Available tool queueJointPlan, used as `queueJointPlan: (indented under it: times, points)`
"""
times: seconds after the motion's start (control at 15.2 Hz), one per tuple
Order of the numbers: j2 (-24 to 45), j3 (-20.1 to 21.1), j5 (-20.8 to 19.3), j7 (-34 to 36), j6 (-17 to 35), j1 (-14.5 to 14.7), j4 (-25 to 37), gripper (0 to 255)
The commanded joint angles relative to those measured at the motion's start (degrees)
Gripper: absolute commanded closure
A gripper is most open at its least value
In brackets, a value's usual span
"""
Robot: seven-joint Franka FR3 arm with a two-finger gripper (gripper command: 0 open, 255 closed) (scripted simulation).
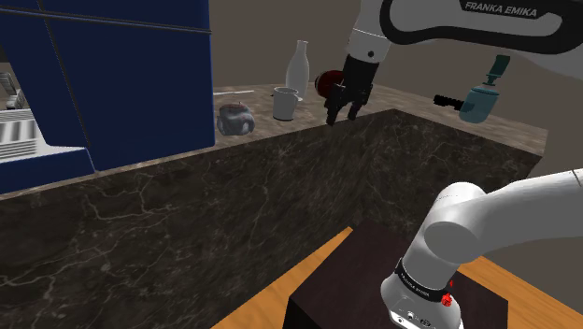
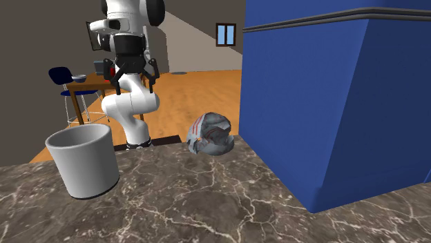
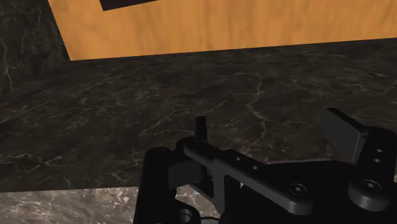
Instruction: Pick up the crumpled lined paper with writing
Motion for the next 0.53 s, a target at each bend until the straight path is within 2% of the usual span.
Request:
queueJointPlan:
  times: [0.0,0.46]
  points:
    - [0.0,0.0,0.0,0.0,0.0,0.0,0.0,0]
    - [18.39,-2.22,-2.14,-16.07,-0.17,4.5,16.11,0]
